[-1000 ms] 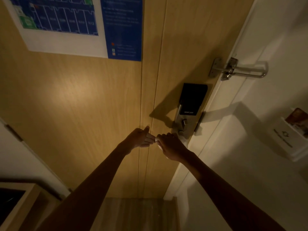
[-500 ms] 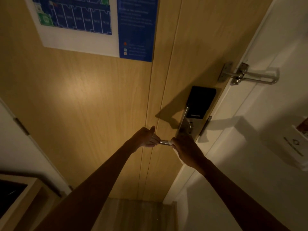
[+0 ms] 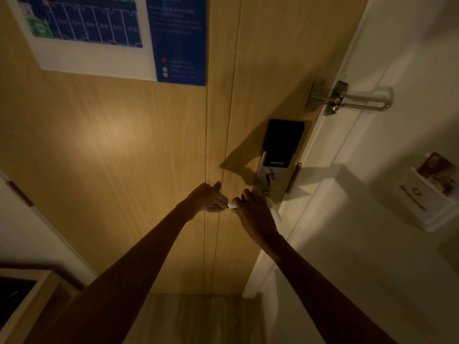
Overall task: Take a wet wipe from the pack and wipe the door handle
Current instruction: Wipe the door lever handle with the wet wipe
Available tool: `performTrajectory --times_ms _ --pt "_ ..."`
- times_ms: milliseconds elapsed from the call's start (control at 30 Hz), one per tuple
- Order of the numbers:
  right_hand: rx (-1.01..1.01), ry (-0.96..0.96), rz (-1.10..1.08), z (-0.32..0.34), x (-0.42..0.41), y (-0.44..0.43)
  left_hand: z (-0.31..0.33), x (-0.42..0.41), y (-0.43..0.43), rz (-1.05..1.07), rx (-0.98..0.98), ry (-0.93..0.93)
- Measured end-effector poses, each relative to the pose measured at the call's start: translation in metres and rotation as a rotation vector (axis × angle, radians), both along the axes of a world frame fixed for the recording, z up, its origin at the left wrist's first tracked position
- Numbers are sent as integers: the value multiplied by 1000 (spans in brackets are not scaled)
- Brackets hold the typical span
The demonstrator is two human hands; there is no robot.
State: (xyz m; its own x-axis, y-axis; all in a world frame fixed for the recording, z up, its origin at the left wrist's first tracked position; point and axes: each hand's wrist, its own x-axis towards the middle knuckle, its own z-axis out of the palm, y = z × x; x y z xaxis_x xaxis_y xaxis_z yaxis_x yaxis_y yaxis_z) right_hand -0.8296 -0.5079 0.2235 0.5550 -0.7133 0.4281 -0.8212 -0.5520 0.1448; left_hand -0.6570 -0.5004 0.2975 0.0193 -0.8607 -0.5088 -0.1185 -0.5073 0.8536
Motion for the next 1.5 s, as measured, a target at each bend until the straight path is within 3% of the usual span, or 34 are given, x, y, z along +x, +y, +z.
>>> performTrajectory --times_ms 233,367,500,633,767,833,933,1067,1167,1267,1333,1367,1433,1500 --pt "106 -223 34 6 -61 -1 1 -5 4 77 -11 -37" --pt "168 -221 30 8 -79 -4 -1 -4 7 75 -29 -94" --pt "193 -419 -17 6 -95 0 5 -9 12 86 -15 -122" --pt "255 -855 -255 5 -98 6 14 -16 15 93 -14 -131" --pt "607 -1409 -345 18 -77 12 21 -19 20 50 -18 -128" --pt "745 -1489 -391 26 -63 8 23 -20 21 44 -18 -128" --pt "759 -1501 -430 32 -46 5 24 -22 23 51 -11 -123" --pt "915 -1865 -471 22 -46 19 21 -22 23 68 -8 -95" --pt "1031 -2198 -363 20 -54 31 21 -20 24 71 -5 -77" --pt "1021 -2351 -309 28 -62 19 21 -19 23 68 -4 -72" --pt "1034 -2340 -349 35 -62 9 22 -19 22 63 0 -83" --pt "1006 -2222 -395 36 -61 5 22 -19 21 62 4 -82" --pt "826 -1812 -470 33 -56 7 22 -18 19 57 8 -75" --pt "560 -1421 -391 26 -52 19 21 -17 18 50 2 -73"
